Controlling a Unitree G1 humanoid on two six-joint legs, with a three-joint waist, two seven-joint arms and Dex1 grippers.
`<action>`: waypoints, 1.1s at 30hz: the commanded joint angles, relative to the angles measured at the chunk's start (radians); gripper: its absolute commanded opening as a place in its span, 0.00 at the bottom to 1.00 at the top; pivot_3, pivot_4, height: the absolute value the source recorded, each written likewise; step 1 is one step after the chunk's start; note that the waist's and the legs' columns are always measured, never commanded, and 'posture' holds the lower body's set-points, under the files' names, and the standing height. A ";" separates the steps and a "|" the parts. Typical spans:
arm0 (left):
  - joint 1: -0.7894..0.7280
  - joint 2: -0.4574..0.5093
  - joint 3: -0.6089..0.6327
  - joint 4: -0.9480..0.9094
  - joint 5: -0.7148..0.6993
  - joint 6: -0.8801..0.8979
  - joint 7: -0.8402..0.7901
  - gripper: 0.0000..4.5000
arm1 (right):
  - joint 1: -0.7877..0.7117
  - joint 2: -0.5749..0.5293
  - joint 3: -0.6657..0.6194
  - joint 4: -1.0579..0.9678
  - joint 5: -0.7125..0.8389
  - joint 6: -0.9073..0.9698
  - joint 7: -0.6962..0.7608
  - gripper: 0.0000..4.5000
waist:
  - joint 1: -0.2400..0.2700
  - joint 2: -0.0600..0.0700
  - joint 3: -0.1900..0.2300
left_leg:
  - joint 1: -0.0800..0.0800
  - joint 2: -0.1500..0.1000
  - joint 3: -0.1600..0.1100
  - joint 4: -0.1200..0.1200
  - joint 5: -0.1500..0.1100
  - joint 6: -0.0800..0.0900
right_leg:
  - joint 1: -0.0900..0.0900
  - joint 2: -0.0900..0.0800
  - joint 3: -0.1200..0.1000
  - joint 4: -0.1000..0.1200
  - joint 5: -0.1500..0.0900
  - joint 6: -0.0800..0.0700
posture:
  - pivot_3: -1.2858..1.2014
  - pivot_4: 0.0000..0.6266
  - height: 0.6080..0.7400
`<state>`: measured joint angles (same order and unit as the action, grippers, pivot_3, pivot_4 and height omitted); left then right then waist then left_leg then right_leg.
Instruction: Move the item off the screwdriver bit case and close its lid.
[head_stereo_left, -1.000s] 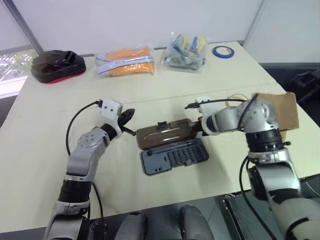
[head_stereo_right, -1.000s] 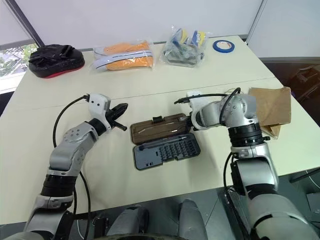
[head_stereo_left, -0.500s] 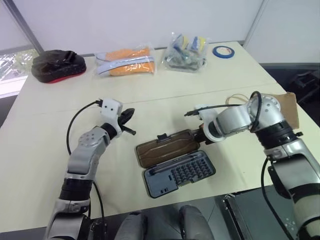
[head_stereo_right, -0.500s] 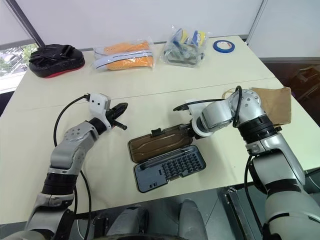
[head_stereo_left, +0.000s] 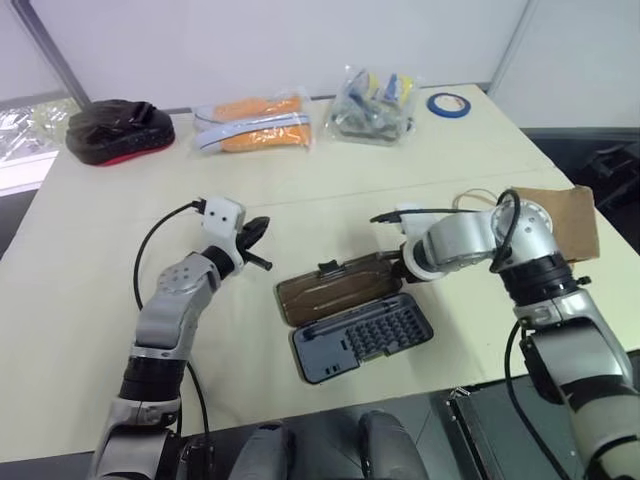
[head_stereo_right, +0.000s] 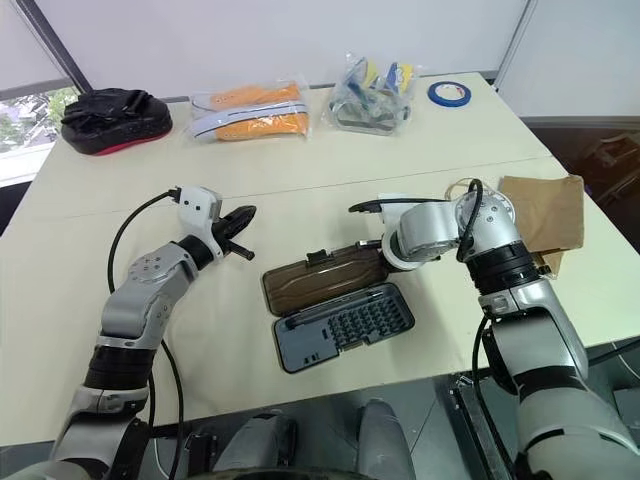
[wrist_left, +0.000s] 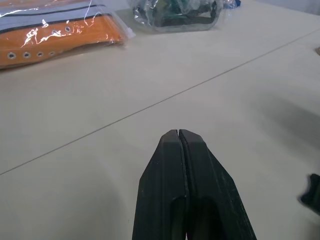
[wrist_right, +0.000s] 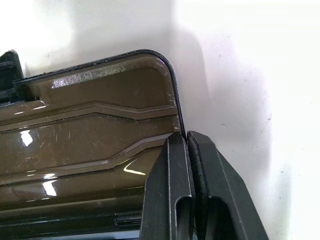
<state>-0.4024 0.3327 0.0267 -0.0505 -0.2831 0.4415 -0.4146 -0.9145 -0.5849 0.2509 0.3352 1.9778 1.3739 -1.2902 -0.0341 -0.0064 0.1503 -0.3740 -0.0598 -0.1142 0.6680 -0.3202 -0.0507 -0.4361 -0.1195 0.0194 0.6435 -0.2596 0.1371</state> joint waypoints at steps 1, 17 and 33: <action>-0.024 0.001 0.006 -0.022 0.005 -0.027 -0.009 0.00 | 0.017 -0.008 -0.052 0.001 -0.006 -0.027 -0.098 0.01 | 0.005 0.000 0.000 | 0.000 0.000 0.000 0.000 0.000 0.000 | 0.000 0.000 0.000 0.000 0.000 0.000 | 0.52 0.24 1.00; -0.028 -0.009 0.007 -0.022 0.014 -0.024 -0.023 0.00 | 0.043 0.018 -0.109 -0.032 -0.006 -0.024 -0.167 0.01 | 0.019 0.000 0.000 | 0.000 0.000 0.000 0.000 0.000 0.001 | 0.003 0.000 -0.001 -0.004 0.000 0.000 | 0.52 0.24 1.00; -0.032 -0.012 0.017 -0.029 -0.027 -0.005 -0.073 0.00 | -0.034 -0.051 -0.078 -0.265 -0.132 -0.038 0.170 0.99 | 0.013 0.000 0.000 | -0.001 0.000 0.000 -0.001 -0.001 0.001 | 0.003 0.001 -0.002 -0.008 0.000 0.000 | 0.52 0.24 1.00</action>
<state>-0.4091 0.3151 0.0246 -0.0500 -0.2844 0.4448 -0.4676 -0.9129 -0.6360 0.2059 0.1493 1.8837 1.3446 -1.2116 -0.0206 -0.0059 0.1506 -0.3744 -0.0596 -0.1138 0.6668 -0.3211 -0.0489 -0.4331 -0.1180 0.0174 0.6356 -0.2594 0.1374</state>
